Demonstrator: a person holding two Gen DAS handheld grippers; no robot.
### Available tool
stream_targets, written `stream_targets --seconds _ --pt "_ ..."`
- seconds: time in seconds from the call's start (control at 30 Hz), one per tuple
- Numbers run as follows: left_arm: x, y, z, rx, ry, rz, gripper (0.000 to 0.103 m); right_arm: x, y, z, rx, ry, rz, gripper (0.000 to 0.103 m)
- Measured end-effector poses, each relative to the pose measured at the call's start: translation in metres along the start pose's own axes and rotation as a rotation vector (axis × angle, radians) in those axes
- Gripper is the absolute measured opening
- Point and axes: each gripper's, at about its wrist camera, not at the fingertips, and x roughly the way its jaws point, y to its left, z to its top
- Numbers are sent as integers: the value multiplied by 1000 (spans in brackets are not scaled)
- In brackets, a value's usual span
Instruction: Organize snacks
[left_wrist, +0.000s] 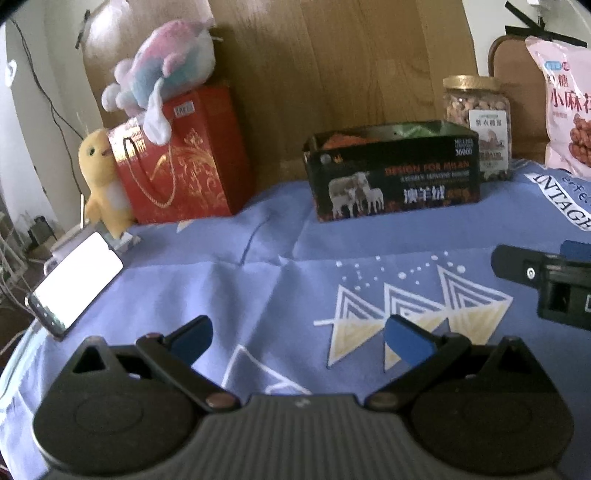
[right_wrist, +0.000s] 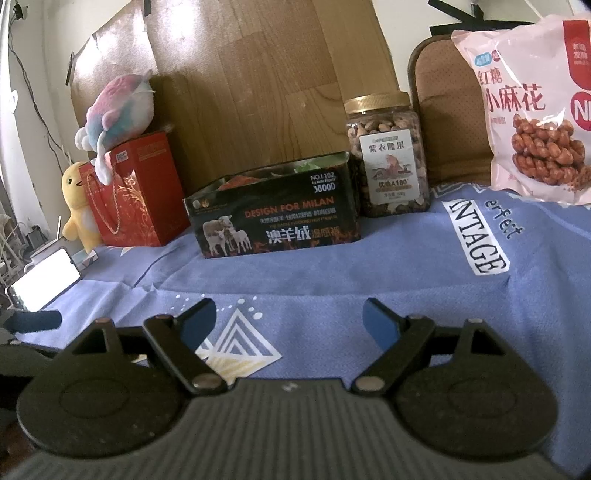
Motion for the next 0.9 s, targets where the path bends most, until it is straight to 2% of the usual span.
stream_targets --seconds 0.13,0.43,0.9 --pt "-1 1 0 -5 12 14 103 -1 -1 1 4 -7 -3 89" --pt "1 2 1 -19 57 -24 103 -4 -3 2 16 -33 -11 88" --pt "3 5 3 -24 71 -12 103 -11 -6 4 33 -71 -10 88"
